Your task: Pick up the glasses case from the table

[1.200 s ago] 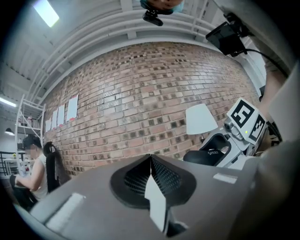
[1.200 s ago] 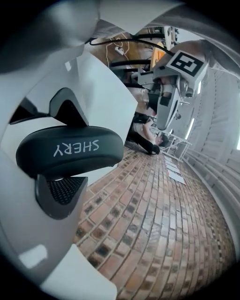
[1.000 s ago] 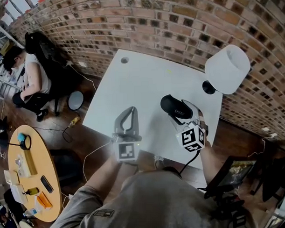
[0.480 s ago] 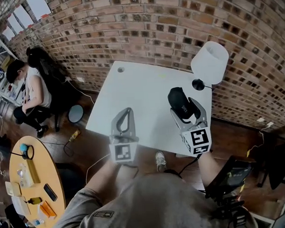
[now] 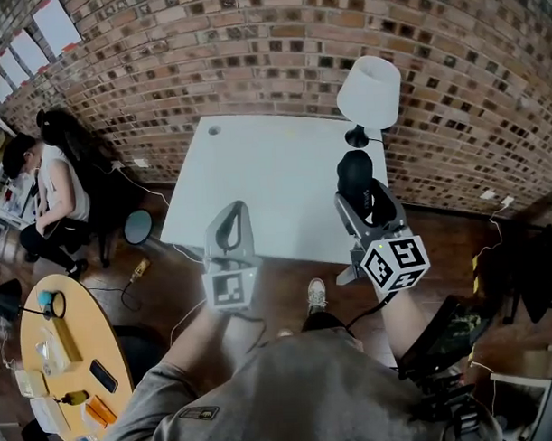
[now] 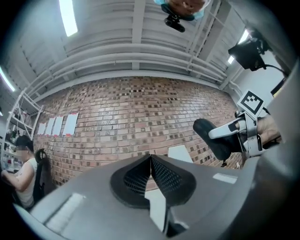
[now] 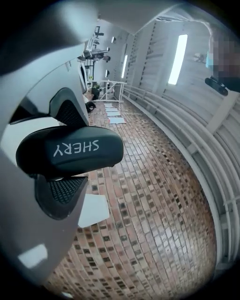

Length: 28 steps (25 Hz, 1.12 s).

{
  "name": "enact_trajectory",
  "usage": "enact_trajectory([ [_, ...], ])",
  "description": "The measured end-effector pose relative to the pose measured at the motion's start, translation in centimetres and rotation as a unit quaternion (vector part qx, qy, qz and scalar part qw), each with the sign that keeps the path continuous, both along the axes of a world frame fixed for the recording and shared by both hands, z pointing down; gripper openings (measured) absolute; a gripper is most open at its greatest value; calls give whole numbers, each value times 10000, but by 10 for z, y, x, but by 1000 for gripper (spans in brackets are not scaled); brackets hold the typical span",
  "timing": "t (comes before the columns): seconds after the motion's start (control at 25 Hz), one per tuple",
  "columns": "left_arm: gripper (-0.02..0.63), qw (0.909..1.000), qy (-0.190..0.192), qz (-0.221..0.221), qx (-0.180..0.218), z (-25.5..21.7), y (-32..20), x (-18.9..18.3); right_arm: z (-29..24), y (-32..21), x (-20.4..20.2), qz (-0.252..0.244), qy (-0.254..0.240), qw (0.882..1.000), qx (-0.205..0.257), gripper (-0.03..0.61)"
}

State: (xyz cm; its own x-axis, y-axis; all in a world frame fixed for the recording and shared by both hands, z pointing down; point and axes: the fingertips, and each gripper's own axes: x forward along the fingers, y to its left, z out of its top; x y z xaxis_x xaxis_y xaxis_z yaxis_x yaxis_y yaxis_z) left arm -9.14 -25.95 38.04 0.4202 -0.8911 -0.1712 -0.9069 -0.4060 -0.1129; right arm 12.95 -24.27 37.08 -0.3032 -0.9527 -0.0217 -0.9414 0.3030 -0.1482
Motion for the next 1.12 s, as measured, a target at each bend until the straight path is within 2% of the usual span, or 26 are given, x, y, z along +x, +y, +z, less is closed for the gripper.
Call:
enact_trajectory([
  [0.2, 3, 9998, 144, 53, -115, 2, 13, 5, -4, 18, 9, 95, -185, 9998, -12, 348],
  [0.48, 3, 9999, 97, 62, -53, -10, 12, 22, -18, 20, 25, 23, -763, 9971, 57, 348],
  [1.12, 3, 9998, 162, 36, -143, -12, 16, 50, -17, 23, 48, -175, -1097, 9938, 20, 351],
])
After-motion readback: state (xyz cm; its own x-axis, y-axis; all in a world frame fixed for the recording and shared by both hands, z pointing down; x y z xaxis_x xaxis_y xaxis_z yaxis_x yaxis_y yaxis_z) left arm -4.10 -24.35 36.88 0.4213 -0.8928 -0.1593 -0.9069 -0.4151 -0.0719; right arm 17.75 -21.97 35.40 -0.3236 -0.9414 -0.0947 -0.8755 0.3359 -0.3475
